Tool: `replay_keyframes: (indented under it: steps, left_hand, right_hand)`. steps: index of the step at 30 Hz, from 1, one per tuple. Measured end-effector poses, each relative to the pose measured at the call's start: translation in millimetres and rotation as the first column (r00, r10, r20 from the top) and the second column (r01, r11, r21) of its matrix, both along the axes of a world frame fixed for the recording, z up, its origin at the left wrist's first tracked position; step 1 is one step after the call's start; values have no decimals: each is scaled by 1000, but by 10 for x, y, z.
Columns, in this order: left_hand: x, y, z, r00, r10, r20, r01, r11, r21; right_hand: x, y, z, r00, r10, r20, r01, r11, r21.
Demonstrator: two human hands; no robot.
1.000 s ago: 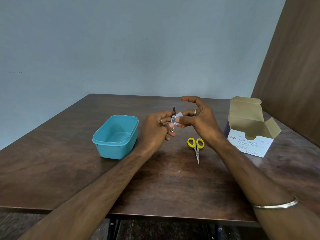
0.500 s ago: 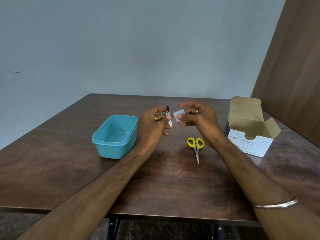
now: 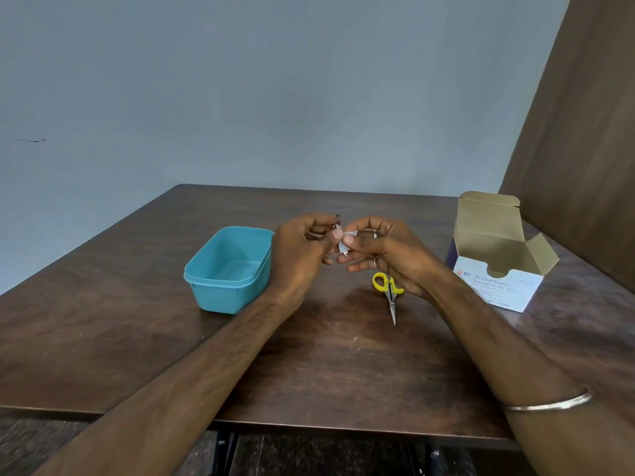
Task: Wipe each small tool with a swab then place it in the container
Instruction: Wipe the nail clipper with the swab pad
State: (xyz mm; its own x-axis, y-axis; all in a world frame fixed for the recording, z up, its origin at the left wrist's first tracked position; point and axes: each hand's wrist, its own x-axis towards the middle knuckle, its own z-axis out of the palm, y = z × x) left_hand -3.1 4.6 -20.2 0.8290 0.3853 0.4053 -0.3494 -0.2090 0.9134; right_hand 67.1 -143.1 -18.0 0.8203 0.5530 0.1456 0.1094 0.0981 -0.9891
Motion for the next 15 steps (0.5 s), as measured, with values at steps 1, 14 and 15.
replay_keyframes:
  steps: [1, 14, 15]
  left_hand:
    - [0, -1, 0, 1000, -6, 1, 6, 1000, -6]
    - [7, 22, -5, 996, -1, 90, -3, 999, 35]
    - [8, 24, -7, 996, -3, 90, 0, 999, 35]
  right_hand:
    - [2, -5, 2, 1000, -11, 9, 11, 1000, 0]
    - [5, -10, 28, 992, -68, 104, 65, 997, 30]
    - [3, -9, 29, 991, -80, 111, 77, 997, 33]
